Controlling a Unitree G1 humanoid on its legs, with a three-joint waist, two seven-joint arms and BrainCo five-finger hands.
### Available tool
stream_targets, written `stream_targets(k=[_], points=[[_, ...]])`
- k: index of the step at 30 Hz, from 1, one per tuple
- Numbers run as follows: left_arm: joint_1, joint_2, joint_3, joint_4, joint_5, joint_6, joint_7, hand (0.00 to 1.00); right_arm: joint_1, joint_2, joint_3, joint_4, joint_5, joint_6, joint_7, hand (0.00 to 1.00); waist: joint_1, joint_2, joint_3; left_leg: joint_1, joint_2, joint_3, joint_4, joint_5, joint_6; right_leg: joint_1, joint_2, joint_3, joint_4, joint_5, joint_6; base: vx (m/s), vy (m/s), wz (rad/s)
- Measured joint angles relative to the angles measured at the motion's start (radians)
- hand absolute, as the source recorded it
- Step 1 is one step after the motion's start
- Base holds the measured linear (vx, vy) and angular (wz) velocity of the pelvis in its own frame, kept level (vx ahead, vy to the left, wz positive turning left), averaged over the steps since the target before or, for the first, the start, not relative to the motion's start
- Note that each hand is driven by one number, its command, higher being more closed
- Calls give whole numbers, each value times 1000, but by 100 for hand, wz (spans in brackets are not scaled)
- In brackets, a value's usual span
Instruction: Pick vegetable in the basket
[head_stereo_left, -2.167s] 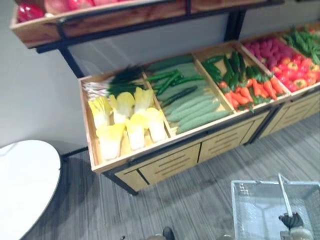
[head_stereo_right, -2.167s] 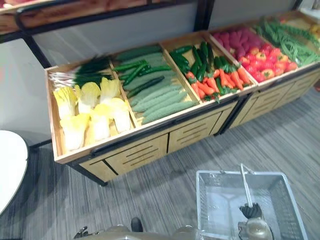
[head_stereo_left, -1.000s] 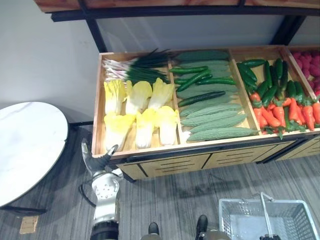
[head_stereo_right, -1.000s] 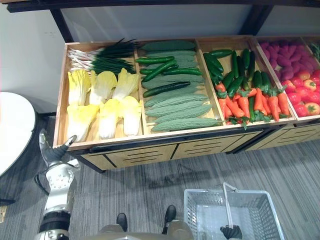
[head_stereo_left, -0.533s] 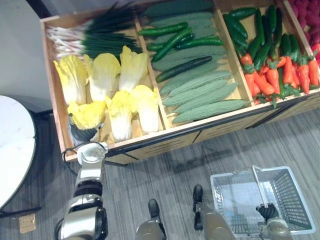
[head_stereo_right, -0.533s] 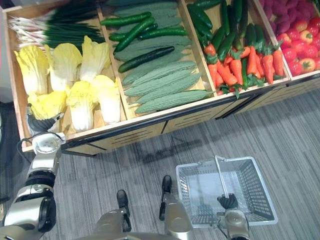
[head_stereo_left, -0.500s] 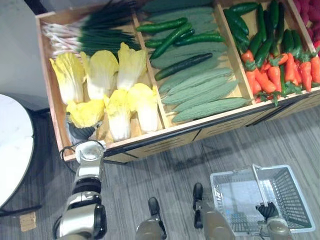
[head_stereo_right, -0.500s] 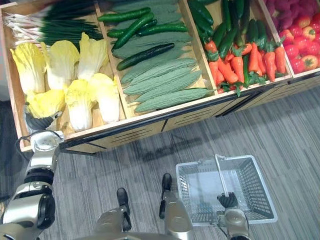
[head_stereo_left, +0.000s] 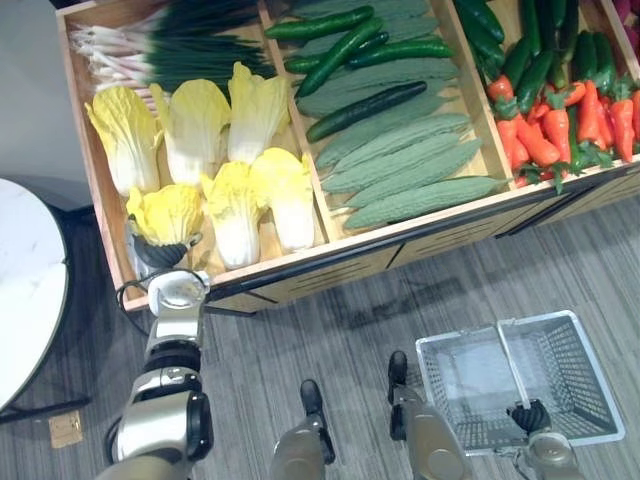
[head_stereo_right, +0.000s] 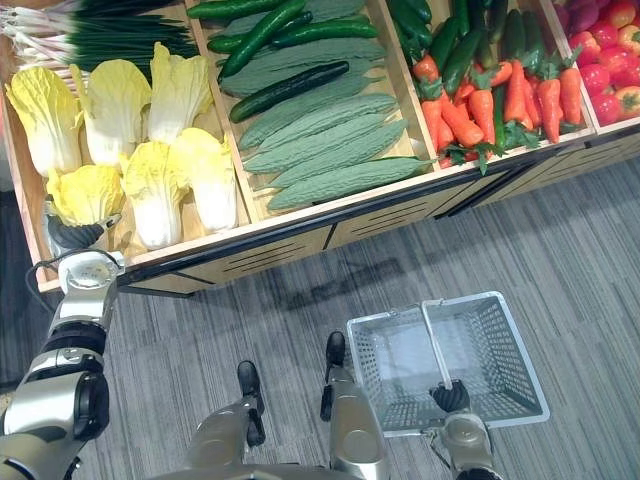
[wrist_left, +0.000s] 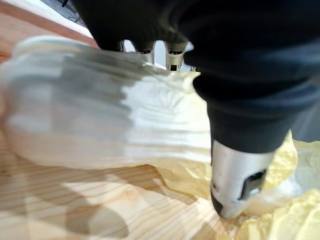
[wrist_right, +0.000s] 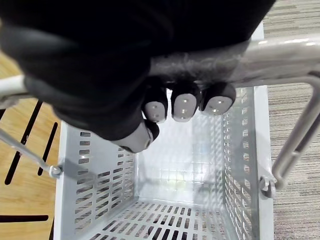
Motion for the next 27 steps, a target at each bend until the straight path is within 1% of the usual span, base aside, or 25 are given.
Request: stream_targets(k=[7, 11, 14, 16, 17, 20, 27], points=[[-10, 6, 8, 56, 40, -1, 1, 0, -4, 0, 0, 2, 0, 0, -1, 100, -2, 0, 0, 1, -2, 1, -2, 0, 0, 0, -1, 4, -1, 1, 1, 15, -1, 0], [-12, 6, 9, 76, 74, 0, -14, 0, -24, -6, 0, 20, -1, 1, -1, 100, -1, 1, 1, 9, -6, 4, -4, 0, 0, 9, -4, 7, -5, 1, 1, 8, 1, 0], [-15, 7, 9, 80, 83, 0, -23, 0, -34, -12, 0, 19, -1, 2, -1, 100, 0, 4, 12, 15, -8, 7, -7, 0, 0, 12, -5, 11, -6, 2, 3, 0, 0, -1], [-18, 11, 9, 99, 108, 0, -24, 0, -37, -12, 0, 20, -1, 2, -1, 100, 0, 4, 17, 15, -8, 7, -7, 0, 0, 12, -5, 12, -7, 3, 4, 0, 0, 0], [-21, 11, 11, 108, 108, 0, -24, 100, -39, -12, 0, 20, -1, 2, -1, 100, -1, 4, 17, 16, -8, 10, -8, 0, 0, 12, -4, 14, -7, 3, 5, -5, -16, -5], [-26, 11, 27, 122, 109, 5, -30, 100, -41, -13, 0, 23, -3, 3, -1, 100, 0, 4, 18, 21, -7, 21, -10, 0, 0, 12, -1, 24, -10, 5, 6, 6, -14, -9], [-26, 20, 93, 155, 108, 8, -82, 100, -55, -31, -1, 51, -12, 11, 6, 100, -1, 7, 19, 50, -10, 40, -25, -3, -3, 32, 2, 38, -23, 7, 9, 28, -4, -6]])
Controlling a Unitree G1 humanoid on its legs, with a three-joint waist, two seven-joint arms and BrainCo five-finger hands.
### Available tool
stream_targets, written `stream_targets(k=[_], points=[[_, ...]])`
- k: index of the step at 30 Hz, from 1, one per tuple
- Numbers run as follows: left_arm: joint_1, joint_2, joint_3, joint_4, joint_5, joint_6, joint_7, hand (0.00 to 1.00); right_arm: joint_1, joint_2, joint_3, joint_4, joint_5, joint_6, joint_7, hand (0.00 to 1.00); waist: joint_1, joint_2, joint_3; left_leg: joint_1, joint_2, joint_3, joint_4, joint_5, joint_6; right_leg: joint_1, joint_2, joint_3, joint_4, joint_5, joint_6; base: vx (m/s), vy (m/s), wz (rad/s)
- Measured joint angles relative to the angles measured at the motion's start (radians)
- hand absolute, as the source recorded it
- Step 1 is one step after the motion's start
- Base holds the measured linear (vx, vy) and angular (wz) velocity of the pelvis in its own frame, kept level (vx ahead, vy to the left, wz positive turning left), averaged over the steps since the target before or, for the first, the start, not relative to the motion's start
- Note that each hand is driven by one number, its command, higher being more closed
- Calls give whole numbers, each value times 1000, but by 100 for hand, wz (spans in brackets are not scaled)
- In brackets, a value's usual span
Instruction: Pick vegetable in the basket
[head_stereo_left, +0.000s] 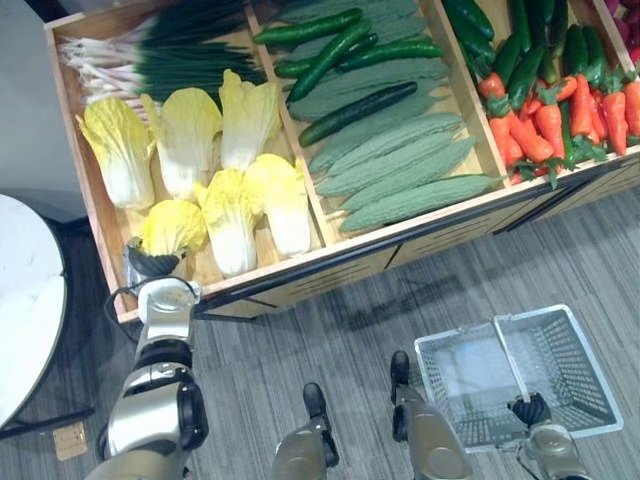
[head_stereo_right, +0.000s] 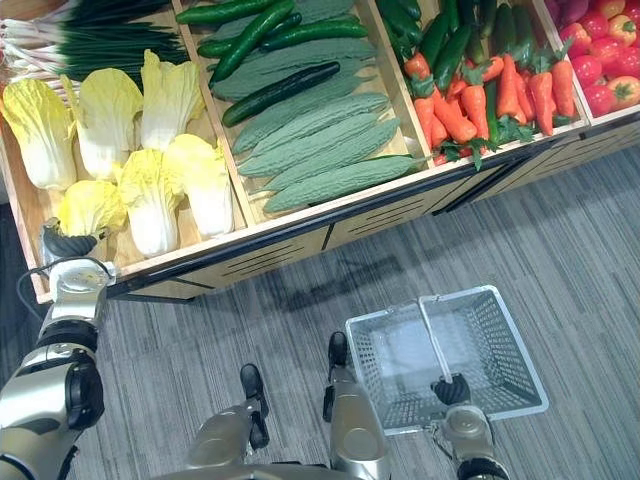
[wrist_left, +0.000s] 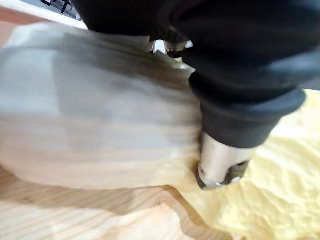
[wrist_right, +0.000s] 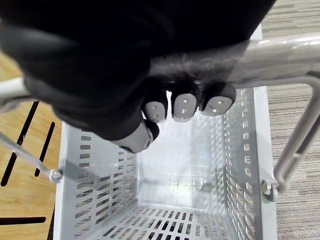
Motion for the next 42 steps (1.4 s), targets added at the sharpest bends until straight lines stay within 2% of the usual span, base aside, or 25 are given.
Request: stream_targets(k=[13, 17, 20, 24, 28, 30, 33, 37, 40, 42], points=[[47, -3, 34, 30, -14, -15, -51, 100, -9, -11, 0, 9, -44, 7, 21, 100, -8, 4, -3, 58, -13, 19, 1, -4, 0, 58, -10, 17, -14, 0, 1, 18, -2, -4], [52, -12, 32, 18, -85, -16, -51, 100, 0, -12, -8, 9, -57, 10, 21, 100, -10, 7, -7, 68, -18, 16, 3, -12, 3, 68, -15, 13, -16, 0, 2, -1, 2, 3], [85, -90, 31, -116, -172, -5, -36, 100, 36, -11, -46, 6, -57, 17, 21, 100, -9, 10, -45, 69, -22, 7, 4, -12, 3, 83, -23, -10, -19, -1, 2, 10, 5, 16], [192, -223, 24, -369, -207, 22, 23, 100, 75, -7, -72, -16, -58, 18, 20, 100, -9, 8, -96, 68, -23, -17, 4, -12, 3, 91, -26, -27, -19, -1, 2, 9, -2, 15], [234, -252, 36, -510, -211, 20, 110, 100, 86, -5, -77, -47, -60, 16, 21, 100, -9, 9, -99, 72, -18, -19, 6, -12, 4, 96, -22, -29, -18, -1, 2, -71, -25, 3], [246, -270, 58, -599, -237, 17, 147, 100, 94, 1, -77, -55, -70, 15, 21, 100, -8, 9, -105, 71, -13, -22, 6, -10, 16, 96, -17, -31, -15, 0, 2, -101, -49, 4], [285, -314, 74, -706, -240, 6, 190, 100, 122, 1, -77, -58, -75, 15, 24, 100, -8, 13, -139, 68, -11, -21, 2, -13, 15, 96, -14, -28, -25, 0, 6, -66, -32, -2], [306, -372, 77, -848, -237, 3, 230, 100, 149, 2, -77, -72, -76, 15, 37, 100, -7, 9, -155, 55, -14, -22, -3, -11, 17, 98, -15, -25, -46, 13, 17, -47, -16, -2], [316, -408, 53, -965, -215, 4, 263, 100, 162, 2, -77, -74, -76, 15, 39, 100, -7, 4, -167, 68, -18, -16, -16, 0, 26, 99, -14, -15, -51, 25, 11, 23, 0, -7], [330, -410, -12, -1049, -152, 2, 263, 100, 174, 2, -77, -87, -76, 15, 39, 100, -7, 1, -176, 74, -19, -12, -14, -1, 25, 105, -14, -9, -52, 31, 10, 49, 6, -7]])
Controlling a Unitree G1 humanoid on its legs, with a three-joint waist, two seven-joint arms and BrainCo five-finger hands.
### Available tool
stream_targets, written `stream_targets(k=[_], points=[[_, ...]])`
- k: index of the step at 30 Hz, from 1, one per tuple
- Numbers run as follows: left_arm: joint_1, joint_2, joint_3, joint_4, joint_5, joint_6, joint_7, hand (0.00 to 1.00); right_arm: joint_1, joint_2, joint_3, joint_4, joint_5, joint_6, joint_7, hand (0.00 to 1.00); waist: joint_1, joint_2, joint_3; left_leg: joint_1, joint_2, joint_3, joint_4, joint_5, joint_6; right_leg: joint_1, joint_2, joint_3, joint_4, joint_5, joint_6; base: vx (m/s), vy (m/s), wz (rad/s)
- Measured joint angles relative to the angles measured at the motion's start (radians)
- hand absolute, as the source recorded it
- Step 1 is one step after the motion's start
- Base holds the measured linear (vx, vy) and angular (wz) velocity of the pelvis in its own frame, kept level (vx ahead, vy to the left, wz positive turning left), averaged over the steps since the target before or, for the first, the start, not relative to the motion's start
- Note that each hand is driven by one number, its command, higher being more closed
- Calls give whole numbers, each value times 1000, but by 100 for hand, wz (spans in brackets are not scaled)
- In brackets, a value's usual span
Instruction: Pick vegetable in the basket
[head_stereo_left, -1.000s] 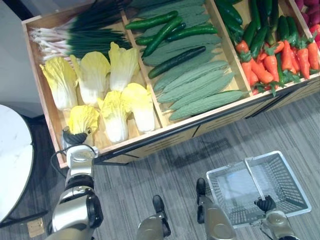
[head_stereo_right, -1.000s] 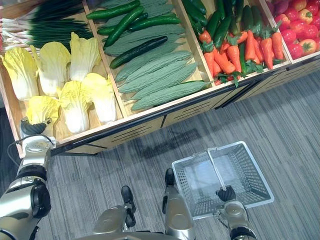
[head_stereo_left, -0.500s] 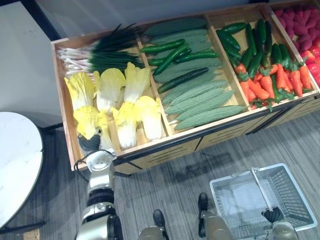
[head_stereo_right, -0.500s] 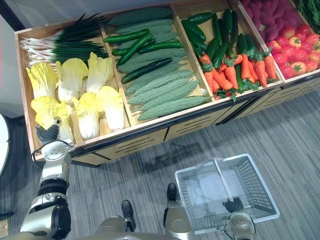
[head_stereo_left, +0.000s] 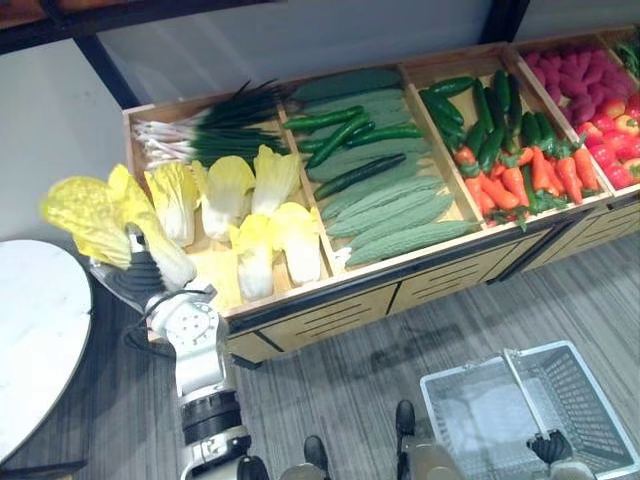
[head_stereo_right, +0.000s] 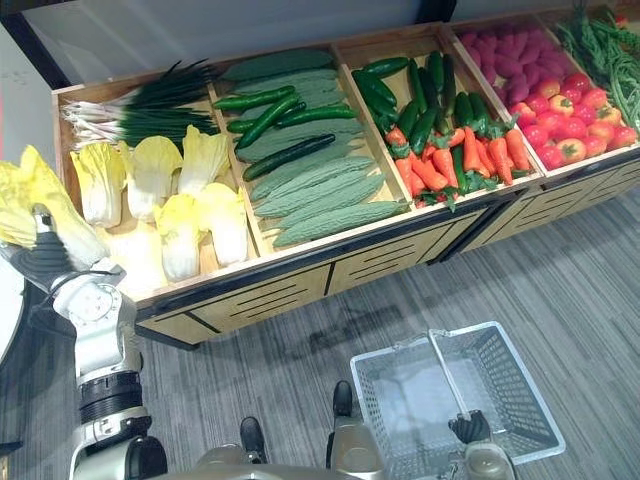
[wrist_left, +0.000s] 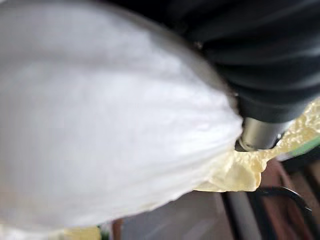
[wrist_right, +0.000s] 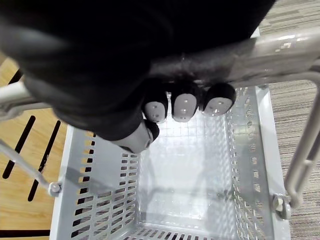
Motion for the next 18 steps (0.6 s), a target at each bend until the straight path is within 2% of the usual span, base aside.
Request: stream_targets(k=[4, 7, 11, 15, 18], points=[[5, 24, -151, -63, 43, -24, -36, 100, 8, -19, 16, -88, -3, 1, 4, 100, 0, -8, -7, 16, -3, 28, 0, -6, 0, -1, 7, 26, -1, 3, 4, 16, -4, -18], [12, 75, -254, -63, 43, -49, -100, 100, -5, -110, 104, -212, -23, -6, 23, 100, -4, -8, -10, 34, -4, 86, 19, -34, 2, -7, 18, 96, -9, 18, 9, -26, 17, -64], [17, 127, -371, -64, 82, -92, -204, 100, -40, -264, 220, -376, -71, -66, 63, 100, -20, -6, -13, 56, -3, 184, 38, -70, 1, -23, 30, 198, -18, 35, 20, -8, 23, -76], [19, 181, -488, -64, 82, -143, -309, 100, -136, -377, 351, -401, -81, -115, 102, 100, -28, -5, -13, 110, -11, 313, 37, -94, -5, -36, 60, 323, -16, 51, 29, 28, 16, -91], [17, 220, -594, -64, 79, -184, -362, 100, -159, -424, 403, -428, -81, -118, 118, 100, -30, -3, -13, 140, -14, 391, 46, -119, -9, -42, 77, 395, -15, 58, 38, 13, -1, -73]])
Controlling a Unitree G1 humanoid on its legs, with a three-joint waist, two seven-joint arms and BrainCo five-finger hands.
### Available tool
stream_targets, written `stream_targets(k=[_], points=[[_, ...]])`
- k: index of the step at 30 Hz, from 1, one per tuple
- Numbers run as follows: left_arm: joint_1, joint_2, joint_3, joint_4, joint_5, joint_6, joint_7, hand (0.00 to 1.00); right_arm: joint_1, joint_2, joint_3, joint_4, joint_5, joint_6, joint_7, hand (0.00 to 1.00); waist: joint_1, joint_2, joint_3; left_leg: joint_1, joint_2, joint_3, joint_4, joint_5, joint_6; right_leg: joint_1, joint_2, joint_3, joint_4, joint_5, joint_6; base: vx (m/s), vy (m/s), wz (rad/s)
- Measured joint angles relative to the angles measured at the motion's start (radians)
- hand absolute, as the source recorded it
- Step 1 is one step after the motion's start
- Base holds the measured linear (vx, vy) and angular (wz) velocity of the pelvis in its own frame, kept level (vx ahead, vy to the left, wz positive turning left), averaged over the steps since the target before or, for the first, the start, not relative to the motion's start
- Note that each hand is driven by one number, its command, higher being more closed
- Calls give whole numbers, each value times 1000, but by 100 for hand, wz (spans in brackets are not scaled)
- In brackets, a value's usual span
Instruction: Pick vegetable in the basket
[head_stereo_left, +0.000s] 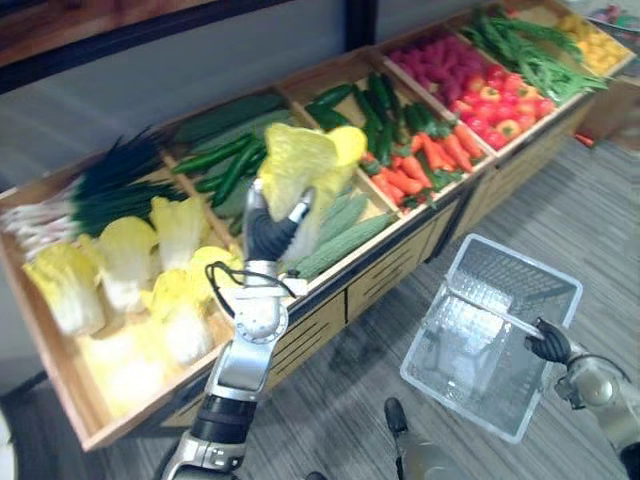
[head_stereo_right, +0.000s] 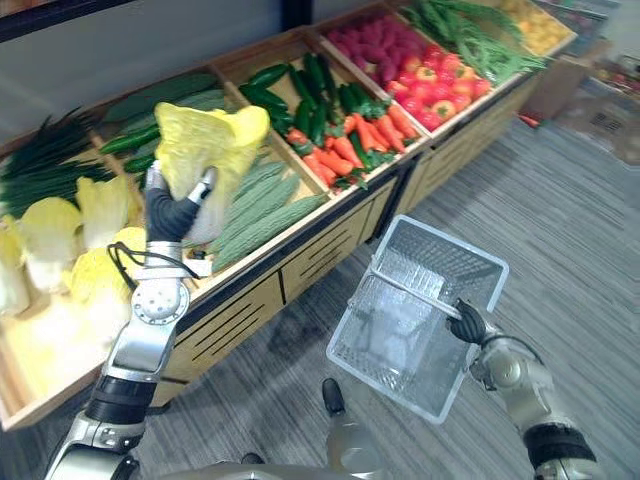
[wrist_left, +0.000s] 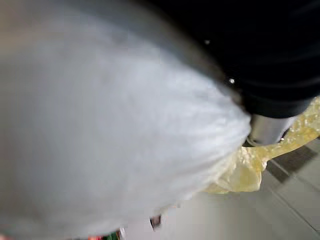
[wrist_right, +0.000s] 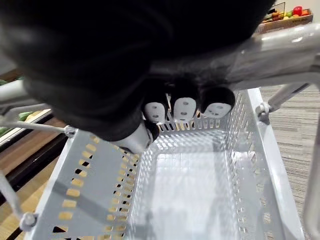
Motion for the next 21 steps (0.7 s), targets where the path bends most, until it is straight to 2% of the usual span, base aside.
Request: stream_targets(k=[4, 7, 14, 21], points=[[-3, 39, -137, -5, -28, -37, -78, 100, 7, -55, 31, -70, 0, 0, 19, 100, 0, 14, -8, 17, 13, 83, 49, -51, -10, 0, 22, 73, 7, 3, 5, 9, -10, -61], [-32, 65, -256, -47, -102, -60, -143, 100, 29, -101, 42, -153, 4, -4, 44, 100, 1, 33, -19, 16, 35, 133, 105, -89, -19, -7, 37, 106, 18, 3, 6, 30, -21, -41], [-144, 126, -494, -109, -214, -121, -279, 100, 28, -164, 120, -246, 22, -53, 79, 100, 2, 80, -48, -6, 125, 220, 270, -188, -53, -26, 74, 137, 37, 3, 6, 36, -34, -22], [-171, 181, -671, -112, -291, -141, -386, 100, 12, -193, 146, -261, 23, -52, 83, 100, 2, 88, -53, -23, 176, 272, 368, -233, -61, -52, 98, 164, 64, 3, 7, 13, 15, -15]])
